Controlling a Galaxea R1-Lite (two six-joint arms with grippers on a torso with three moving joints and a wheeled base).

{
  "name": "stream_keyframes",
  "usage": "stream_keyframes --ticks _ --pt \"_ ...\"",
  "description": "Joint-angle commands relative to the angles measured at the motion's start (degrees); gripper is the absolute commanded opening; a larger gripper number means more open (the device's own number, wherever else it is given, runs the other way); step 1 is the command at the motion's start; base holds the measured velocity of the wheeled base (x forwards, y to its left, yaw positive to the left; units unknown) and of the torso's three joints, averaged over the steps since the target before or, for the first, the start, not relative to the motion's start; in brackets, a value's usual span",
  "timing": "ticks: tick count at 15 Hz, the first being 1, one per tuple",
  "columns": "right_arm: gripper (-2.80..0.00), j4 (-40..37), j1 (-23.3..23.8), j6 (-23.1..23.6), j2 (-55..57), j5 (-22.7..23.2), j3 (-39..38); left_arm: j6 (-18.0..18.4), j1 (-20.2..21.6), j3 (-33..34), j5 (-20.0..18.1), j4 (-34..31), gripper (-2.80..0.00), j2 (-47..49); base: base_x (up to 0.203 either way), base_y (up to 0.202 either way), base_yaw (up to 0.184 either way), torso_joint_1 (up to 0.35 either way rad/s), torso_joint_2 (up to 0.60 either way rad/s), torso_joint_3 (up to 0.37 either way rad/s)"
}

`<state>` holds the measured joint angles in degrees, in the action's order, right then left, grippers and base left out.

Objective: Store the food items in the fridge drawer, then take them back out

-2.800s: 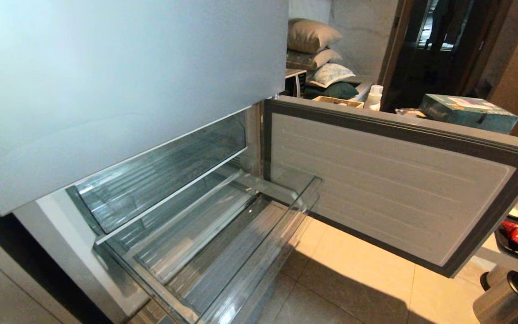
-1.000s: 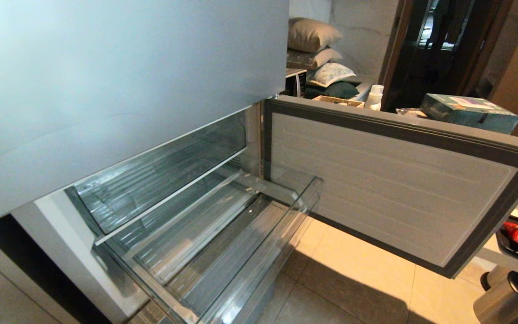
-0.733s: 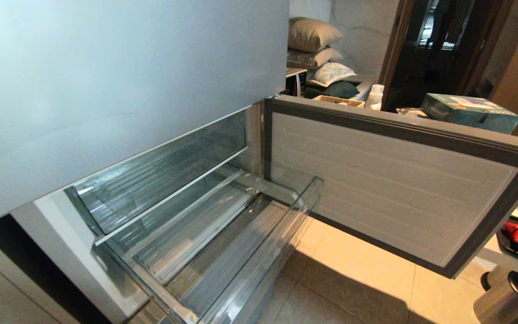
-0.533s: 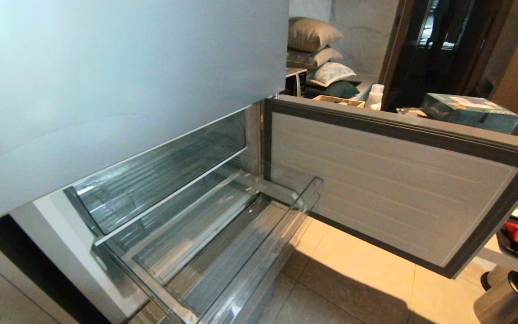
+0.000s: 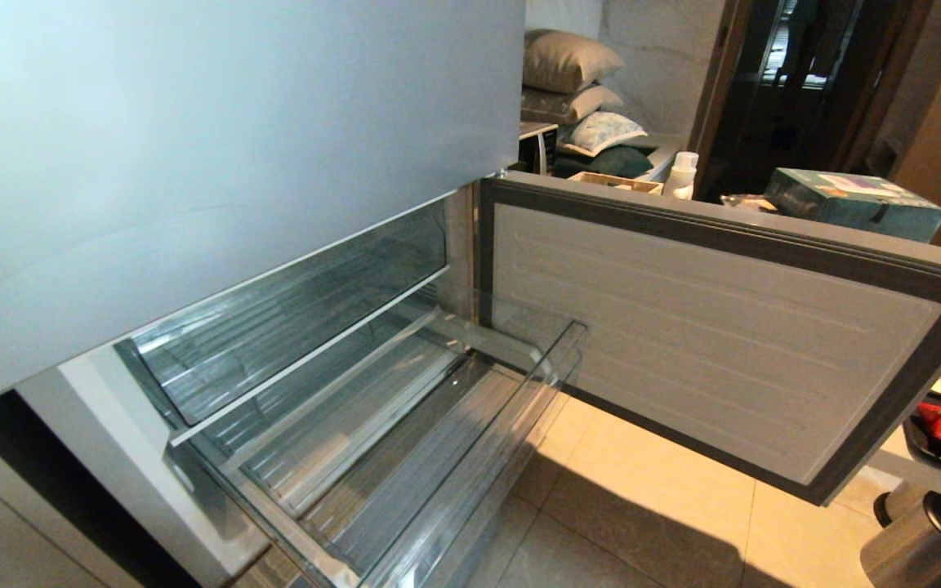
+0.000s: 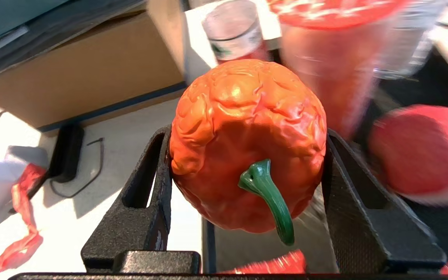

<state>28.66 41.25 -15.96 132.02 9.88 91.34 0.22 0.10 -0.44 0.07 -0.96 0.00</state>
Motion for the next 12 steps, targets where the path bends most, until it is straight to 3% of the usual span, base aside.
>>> stream_keyframes --ticks 1,7,12 --pt "-2.80 0.2 0.0 -0.1 5.2 2.7 4.2 0.0 0.0 0.0 0.0 0.0 -2.80 0.0 0.000 0.000 0.000 0.000 0.00 0.000" --pt "-2.80 0.4 -0.6 -0.6 15.5 4.3 15.0 0.0 0.0 0.0 0.0 0.0 -2.80 0.0 0.000 0.000 0.000 0.000 0.00 0.000" --pt "-2.80 6.9 -2.5 -0.7 19.6 4.9 16.7 0.0 0.0 0.0 0.0 0.0 -2.80 0.0 0.000 0.000 0.000 0.000 0.00 0.000"
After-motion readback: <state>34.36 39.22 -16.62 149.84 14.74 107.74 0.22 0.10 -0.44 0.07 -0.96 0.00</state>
